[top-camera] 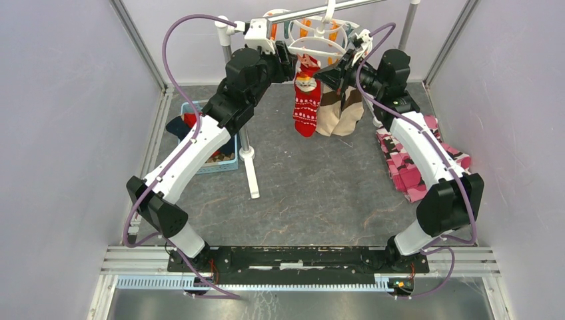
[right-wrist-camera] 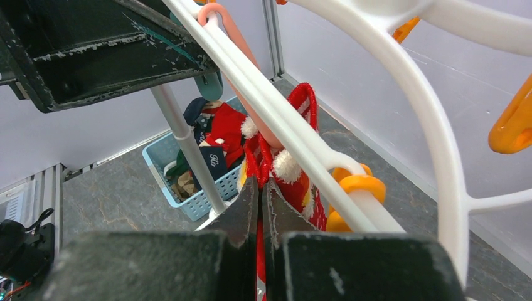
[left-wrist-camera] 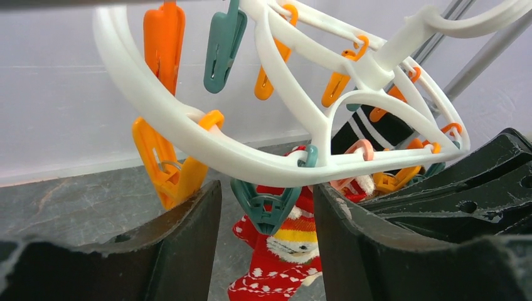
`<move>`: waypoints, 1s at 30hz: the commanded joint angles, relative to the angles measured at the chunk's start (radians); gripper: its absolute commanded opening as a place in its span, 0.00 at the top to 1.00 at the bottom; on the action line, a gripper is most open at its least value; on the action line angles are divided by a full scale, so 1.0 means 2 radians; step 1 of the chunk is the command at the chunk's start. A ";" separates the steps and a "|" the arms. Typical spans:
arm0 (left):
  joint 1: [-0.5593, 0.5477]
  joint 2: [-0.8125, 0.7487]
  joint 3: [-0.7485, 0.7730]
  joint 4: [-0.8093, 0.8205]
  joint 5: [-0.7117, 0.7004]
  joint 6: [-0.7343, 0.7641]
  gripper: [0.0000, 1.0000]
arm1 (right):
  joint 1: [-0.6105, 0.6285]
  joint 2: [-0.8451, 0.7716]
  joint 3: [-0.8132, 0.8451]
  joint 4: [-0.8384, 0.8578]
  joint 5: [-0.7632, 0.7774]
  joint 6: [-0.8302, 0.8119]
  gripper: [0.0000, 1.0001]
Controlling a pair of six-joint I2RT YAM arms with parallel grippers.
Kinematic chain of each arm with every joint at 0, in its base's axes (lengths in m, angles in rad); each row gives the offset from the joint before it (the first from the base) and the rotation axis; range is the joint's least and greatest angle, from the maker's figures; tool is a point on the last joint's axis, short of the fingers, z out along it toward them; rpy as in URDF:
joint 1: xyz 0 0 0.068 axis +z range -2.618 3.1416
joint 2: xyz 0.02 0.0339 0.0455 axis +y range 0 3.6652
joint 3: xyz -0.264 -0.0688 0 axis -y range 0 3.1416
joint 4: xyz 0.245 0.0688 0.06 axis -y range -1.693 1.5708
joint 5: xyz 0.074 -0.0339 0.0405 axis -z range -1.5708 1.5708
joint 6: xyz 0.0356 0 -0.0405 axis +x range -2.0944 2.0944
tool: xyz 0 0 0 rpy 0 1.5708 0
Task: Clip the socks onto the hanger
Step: Open the clamp at the hanger.
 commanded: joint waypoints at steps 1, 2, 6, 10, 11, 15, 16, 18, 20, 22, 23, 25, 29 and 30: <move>0.003 0.001 0.019 0.037 0.005 0.038 0.39 | -0.003 -0.001 0.023 0.014 -0.002 0.005 1.00; 0.004 0.001 0.019 0.040 0.007 0.040 0.39 | -0.004 0.000 0.023 0.015 -0.002 0.006 1.00; 0.004 0.002 0.017 0.049 0.011 0.047 0.40 | -0.004 0.001 0.023 0.015 -0.002 0.007 1.00; 0.004 0.003 0.016 0.055 0.016 0.049 0.44 | -0.003 0.001 0.024 0.014 -0.002 0.007 1.00; 0.004 0.003 0.016 0.057 0.017 0.049 0.45 | -0.004 0.000 0.024 0.014 -0.002 0.006 1.00; 0.004 0.001 0.015 0.057 0.020 0.049 0.59 | -0.004 0.001 0.024 0.013 -0.002 0.006 1.00; 0.004 0.001 0.015 0.057 0.020 0.048 0.64 | -0.004 0.001 0.024 0.013 -0.003 0.006 1.00; 0.004 -0.002 0.013 0.057 0.021 0.048 0.67 | -0.004 0.000 0.024 0.013 -0.002 0.006 1.00; 0.004 -0.002 0.013 0.055 0.021 0.049 0.73 | -0.004 0.000 0.024 0.012 -0.002 0.006 1.00; 0.004 -0.004 0.014 0.054 0.020 0.048 0.77 | -0.003 0.000 0.025 0.012 -0.003 0.006 1.00; 0.004 -0.004 0.014 0.053 0.020 0.048 0.80 | -0.004 0.000 0.025 0.012 -0.004 0.006 1.00; 0.004 -0.005 0.017 0.049 0.019 0.045 0.90 | -0.003 -0.002 0.027 0.012 -0.007 0.006 1.00; 0.003 -0.005 0.024 0.035 0.019 0.034 0.98 | -0.004 -0.011 0.027 0.017 -0.015 0.002 1.00; 0.004 -0.005 0.026 0.031 0.019 0.030 0.98 | -0.003 -0.013 0.027 0.018 -0.018 0.001 1.00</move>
